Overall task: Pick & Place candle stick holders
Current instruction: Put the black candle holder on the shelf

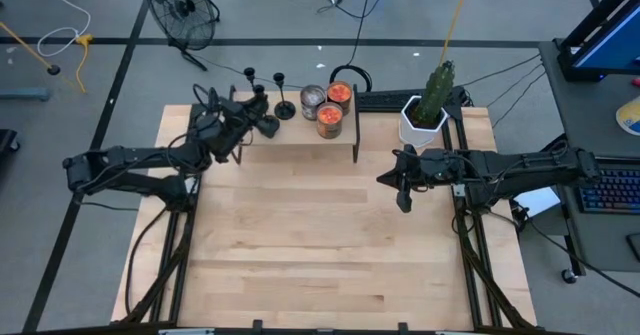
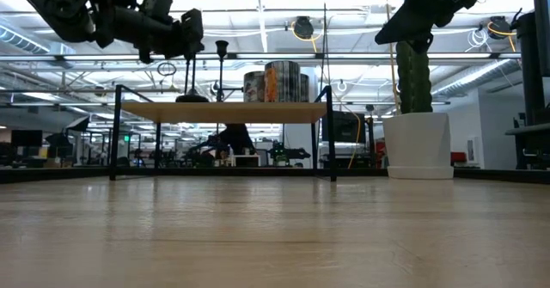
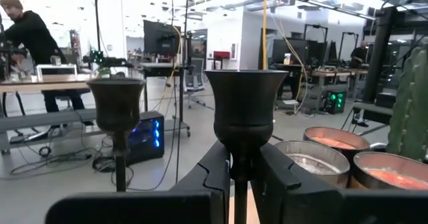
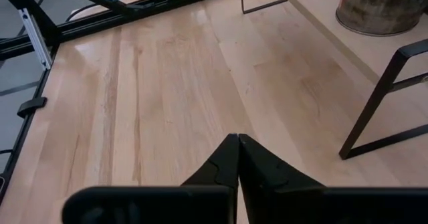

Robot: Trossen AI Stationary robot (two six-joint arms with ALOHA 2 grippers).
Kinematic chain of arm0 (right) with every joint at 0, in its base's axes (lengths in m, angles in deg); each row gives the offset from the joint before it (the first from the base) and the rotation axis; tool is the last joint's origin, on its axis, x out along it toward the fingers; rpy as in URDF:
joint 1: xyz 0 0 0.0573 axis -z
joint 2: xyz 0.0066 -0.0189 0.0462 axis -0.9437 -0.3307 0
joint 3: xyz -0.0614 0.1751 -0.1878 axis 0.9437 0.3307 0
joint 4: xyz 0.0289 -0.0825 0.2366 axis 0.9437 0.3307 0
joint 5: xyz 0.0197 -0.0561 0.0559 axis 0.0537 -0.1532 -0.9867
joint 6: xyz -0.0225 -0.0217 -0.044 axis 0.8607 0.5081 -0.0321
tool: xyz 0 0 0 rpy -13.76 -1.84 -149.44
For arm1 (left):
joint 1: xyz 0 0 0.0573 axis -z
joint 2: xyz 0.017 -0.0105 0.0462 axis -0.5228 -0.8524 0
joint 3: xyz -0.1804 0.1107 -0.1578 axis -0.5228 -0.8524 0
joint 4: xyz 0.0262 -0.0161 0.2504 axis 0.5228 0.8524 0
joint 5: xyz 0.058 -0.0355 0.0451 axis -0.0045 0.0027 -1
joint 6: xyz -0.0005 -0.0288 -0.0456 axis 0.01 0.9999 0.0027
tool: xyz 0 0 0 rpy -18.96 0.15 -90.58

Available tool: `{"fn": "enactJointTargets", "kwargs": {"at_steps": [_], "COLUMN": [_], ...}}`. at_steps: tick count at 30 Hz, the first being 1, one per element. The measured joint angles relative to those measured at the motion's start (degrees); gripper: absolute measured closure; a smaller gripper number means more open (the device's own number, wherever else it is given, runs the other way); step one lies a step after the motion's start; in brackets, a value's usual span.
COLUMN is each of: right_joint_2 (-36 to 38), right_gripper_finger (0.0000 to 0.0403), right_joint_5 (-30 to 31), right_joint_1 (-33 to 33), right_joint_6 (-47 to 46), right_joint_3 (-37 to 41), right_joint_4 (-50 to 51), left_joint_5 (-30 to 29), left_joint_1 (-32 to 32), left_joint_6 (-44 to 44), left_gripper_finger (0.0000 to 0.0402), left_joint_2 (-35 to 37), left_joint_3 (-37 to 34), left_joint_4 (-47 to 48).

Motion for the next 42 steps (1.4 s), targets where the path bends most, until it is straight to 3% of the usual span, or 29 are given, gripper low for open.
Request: {"fn": "enactJointTargets", "kwargs": {"at_steps": [34, 42], "right_joint_2": [0.0, 0.0], "right_gripper_finger": [0.0403, 0.0403], "right_joint_5": [0.0, -0.2], "right_joint_1": [0.8, 0.8], "right_joint_6": [0.2, 0.2], "right_joint_3": [0.0, 0.0], "right_joint_4": [0.0, 0.0], "left_joint_5": [1.7, 1.0], "left_joint_1": [-2.5, -2.5], "left_joint_6": [1.1, 0.8], "left_gripper_finger": [0.0346, 0.0304], "left_joint_2": [-1.5, -1.6], "left_joint_3": [0.2, 0.0], "left_joint_4": [2.8, 3.9]}}
